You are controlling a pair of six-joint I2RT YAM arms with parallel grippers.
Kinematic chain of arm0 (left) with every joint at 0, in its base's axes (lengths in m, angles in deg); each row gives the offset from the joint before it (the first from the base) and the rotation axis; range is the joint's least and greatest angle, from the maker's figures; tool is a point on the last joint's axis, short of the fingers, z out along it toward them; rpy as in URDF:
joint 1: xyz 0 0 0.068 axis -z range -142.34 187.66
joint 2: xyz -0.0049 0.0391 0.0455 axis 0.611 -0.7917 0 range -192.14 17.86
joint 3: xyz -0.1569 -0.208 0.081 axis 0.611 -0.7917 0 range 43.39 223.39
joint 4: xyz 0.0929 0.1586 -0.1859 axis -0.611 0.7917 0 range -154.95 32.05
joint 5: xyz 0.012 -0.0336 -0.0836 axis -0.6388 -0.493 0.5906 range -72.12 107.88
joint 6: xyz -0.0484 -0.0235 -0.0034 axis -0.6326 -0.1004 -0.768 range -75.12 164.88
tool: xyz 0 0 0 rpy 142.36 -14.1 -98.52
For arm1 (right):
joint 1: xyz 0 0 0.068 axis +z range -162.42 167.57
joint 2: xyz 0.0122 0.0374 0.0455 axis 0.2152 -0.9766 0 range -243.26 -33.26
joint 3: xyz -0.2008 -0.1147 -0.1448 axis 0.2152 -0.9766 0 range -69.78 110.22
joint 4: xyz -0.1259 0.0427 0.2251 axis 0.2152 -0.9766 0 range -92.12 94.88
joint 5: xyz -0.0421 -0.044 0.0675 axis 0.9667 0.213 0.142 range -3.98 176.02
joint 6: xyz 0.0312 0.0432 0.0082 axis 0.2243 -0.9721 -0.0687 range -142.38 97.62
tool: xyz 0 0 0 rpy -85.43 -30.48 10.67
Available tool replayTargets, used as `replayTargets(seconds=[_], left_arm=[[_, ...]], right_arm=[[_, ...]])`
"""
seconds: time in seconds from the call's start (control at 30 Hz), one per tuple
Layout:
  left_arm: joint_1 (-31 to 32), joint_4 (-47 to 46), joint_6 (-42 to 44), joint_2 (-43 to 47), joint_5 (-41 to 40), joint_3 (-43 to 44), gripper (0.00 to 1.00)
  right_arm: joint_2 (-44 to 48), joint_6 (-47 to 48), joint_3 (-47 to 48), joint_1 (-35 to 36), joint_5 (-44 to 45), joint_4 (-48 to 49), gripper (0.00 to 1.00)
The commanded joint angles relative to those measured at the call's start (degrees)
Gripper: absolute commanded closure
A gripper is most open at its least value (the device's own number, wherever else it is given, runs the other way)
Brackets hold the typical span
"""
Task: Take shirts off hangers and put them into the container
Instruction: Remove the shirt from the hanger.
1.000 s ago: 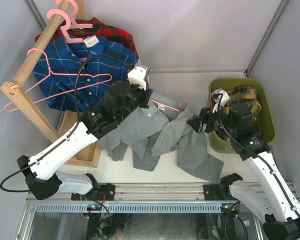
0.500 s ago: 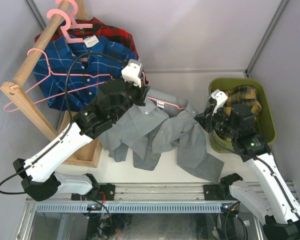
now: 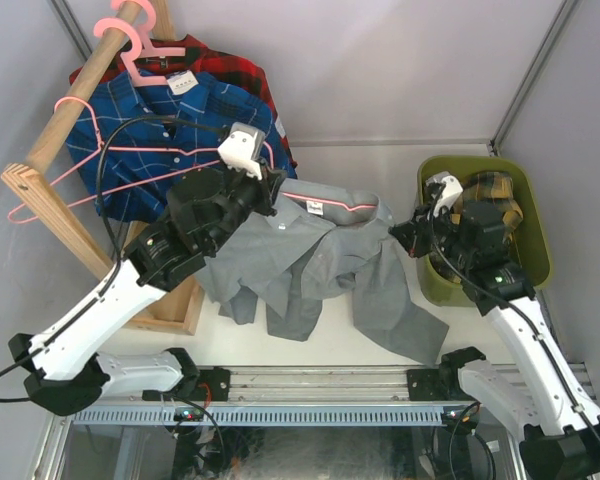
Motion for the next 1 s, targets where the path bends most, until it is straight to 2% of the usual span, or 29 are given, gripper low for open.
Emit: replayTargets(seconds=[0.0, 0.17, 0.37, 0.57, 0.7, 0.73, 0.83, 0.9, 0.97], left_arm=[[-0.36, -9.34, -1.75, 6.37, 0.18, -4.44, 1.00], [-0.33, -13.72, -4.60, 9.01, 0.90, -7.90, 1.00], [-0.33, -16.19, -6.98, 10.56, -0.25, -9.96, 1.00], [-0.37, -17.26, -7.78, 12.48, -1.90, -12.37, 1.00], [-0.30, -17.92, -7.49, 13.51, -2.86, -13.32, 1.00], [-0.31, -17.47, -6.35, 13.34, -2.46, -12.94, 1.00], [-0.33, -14.52, -4.84, 13.15, -2.52, -12.55, 1.00], [-0.38, -14.40, -4.46, 13.63, -3.31, -13.75, 1.00], [-0.36, -14.10, -3.88, 13.77, -3.72, -14.47, 1.00]], right_arm=[[-4.09, -10.64, -1.78, -0.95, -2.19, 1.40, 1.00], [-8.42, -16.54, -5.42, 1.30, -7.38, 5.73, 1.00], [-8.83, -18.98, -9.56, 11.72, -1.16, 13.14, 1.00], [-5.75, -23.72, -14.26, 14.49, 0.34, 20.91, 1.00], [-1.45, -22.82, -15.15, 14.55, 2.77, 19.92, 0.99], [0.42, -22.69, -14.98, 14.28, 5.51, 18.22, 0.93], [7.92, -21.83, -14.35, 13.43, 12.93, 13.25, 0.61], [13.08, -21.46, -13.11, 12.69, 16.59, 10.43, 0.48], [17.32, -22.08, -11.28, 12.15, 17.82, 8.54, 0.41]])
